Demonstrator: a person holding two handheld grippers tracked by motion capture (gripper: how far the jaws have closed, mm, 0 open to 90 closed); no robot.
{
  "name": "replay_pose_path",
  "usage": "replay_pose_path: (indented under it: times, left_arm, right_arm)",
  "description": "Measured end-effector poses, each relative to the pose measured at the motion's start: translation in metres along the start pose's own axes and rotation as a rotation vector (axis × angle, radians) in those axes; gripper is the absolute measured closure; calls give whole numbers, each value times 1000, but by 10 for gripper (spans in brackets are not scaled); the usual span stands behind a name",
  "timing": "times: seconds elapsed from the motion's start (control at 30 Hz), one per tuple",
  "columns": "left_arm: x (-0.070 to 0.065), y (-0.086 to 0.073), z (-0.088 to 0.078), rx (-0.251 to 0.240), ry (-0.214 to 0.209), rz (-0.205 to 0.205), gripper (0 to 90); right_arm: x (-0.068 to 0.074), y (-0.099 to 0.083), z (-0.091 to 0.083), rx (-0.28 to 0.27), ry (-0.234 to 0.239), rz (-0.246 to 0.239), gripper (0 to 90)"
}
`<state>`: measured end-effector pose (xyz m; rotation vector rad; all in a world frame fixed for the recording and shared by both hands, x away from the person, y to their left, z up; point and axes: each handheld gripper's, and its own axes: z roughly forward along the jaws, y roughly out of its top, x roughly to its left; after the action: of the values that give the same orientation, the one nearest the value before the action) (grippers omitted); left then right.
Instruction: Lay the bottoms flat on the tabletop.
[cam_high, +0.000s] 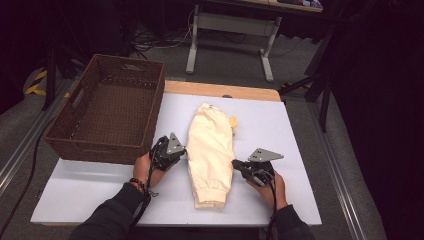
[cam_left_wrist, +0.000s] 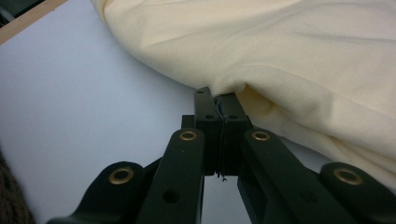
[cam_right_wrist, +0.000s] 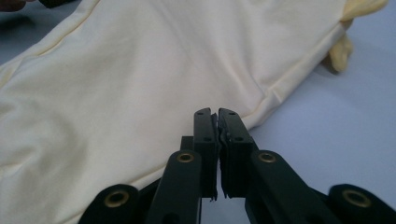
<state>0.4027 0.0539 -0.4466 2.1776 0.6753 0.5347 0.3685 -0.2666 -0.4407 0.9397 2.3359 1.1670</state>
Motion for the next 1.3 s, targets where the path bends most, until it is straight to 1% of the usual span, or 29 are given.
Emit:
replay_pose_path:
  times: [0.17, 0.27, 0.33, 0.4, 0.43, 0.47, 0.53, 0.63, 0.67, 0.8, 0.83, 0.93, 1.0, 1.03, 1.07, 1.13, 1.2, 1.23, 1.27, 1.3]
  left_arm:
    - [0, -8, -6, -3, 7, -1, 892]
    - [-2, -12, -10, -7, 13, -6, 889]
    - [-4, -16, -13, -4, 27, 2, 881]
    - [-5, -19, -16, -25, 21, -9, 882]
    - [-5, -20, -18, -28, 23, -8, 862]
    - [-6, -22, -20, -34, 24, -6, 814]
    - [-9, -23, -24, -53, 13, 0, 816]
    - [-16, -20, -32, -102, -21, 19, 834]
    - [-19, -18, -35, -115, -41, 29, 834]
    - [-37, -6, -44, -162, -108, 82, 853]
    - [-42, -4, -45, -170, -130, 78, 853]
    - [-57, 1, -44, -172, -183, 118, 853]
    - [-66, 4, -42, -156, -224, 151, 853]
    - [-70, 5, -41, -152, -243, 161, 853]
    - [-74, 5, -40, -149, -250, 176, 853]
    - [-82, 4, -36, -127, -288, 183, 853]
    - [-88, 2, -31, -111, -321, 201, 853]
    - [-91, 0, -29, -100, -347, 207, 854]
    - [-94, -3, -27, -84, -362, 208, 858]
    - [-95, -5, -25, -82, -357, 219, 857]
  right_arm:
    - [0, 0, -1, -4, -5, -1, 873]
    - [0, 1, -2, -6, -11, -7, 882]
    - [0, 1, -3, -9, -13, -9, 888]
    - [0, 1, -3, -12, -13, -8, 891]
    - [0, 1, -3, -13, -15, -8, 891]
    - [-1, 1, -3, -13, -15, -8, 891]
    - [-1, 1, -4, -14, -17, -11, 891]
    - [-1, 2, -4, -19, -22, -9, 894]
    - [-1, 2, -4, -22, -25, -11, 897]
    - [-5, 5, -5, -38, -34, -8, 900]
    - [-7, 7, -5, -46, -33, -2, 900]
    - [-12, 16, -3, -72, -29, 11, 900]
    - [-16, 25, 1, -79, -46, -9, 900]
    - [-19, 30, 4, -86, -44, -6, 900]
    - [-22, 36, 7, -93, -44, -8, 900]
    - [-27, 48, 15, -100, -61, -17, 900]
    - [-31, 60, 25, -97, -49, -14, 900]
    - [-32, 66, 32, -89, -53, -22, 900]
    - [-34, 71, 39, -78, -48, -18, 900]
    - [-36, 76, 47, -71, -43, -16, 900]
